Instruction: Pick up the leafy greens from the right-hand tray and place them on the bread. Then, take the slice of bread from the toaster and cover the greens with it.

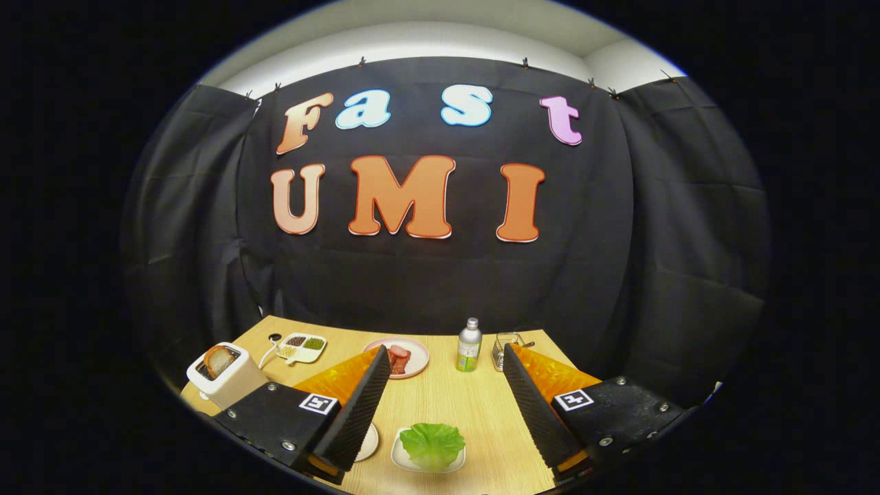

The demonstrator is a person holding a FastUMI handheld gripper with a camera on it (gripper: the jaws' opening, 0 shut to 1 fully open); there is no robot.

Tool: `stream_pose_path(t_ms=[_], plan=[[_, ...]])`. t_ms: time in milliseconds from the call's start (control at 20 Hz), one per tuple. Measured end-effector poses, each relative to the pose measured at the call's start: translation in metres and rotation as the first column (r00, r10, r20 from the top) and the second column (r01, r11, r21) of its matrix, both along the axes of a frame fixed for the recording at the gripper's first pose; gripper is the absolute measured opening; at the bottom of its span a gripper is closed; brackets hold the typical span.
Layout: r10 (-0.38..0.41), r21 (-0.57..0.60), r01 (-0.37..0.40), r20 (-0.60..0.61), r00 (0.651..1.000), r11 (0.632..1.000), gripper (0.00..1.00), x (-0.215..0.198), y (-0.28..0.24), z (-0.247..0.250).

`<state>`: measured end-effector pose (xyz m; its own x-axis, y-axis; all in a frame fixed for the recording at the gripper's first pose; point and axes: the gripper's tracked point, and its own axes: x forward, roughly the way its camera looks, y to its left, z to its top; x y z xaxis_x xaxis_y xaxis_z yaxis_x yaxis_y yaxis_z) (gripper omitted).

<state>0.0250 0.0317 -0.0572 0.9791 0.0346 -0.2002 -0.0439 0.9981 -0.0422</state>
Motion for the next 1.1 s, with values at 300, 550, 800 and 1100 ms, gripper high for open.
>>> stream_pose_path(t_ms=[300, 550, 800, 1100], plan=[[0.001, -0.011, -0.003, -0.155, 0.988, 1.000, 0.99, 0.010, 0.003, -0.058], [0.003, -0.050, -0.018, -0.289, 0.957, 0.999, 0.99, 0.013, 0.002, -0.107], [0.001, -0.069, -0.034, -0.435, 0.900, 0.997, 0.99, 0.014, 0.002, -0.159], [0.010, -0.053, -0.052, -0.594, 0.804, 0.997, 0.99, 0.017, 0.008, -0.216]])
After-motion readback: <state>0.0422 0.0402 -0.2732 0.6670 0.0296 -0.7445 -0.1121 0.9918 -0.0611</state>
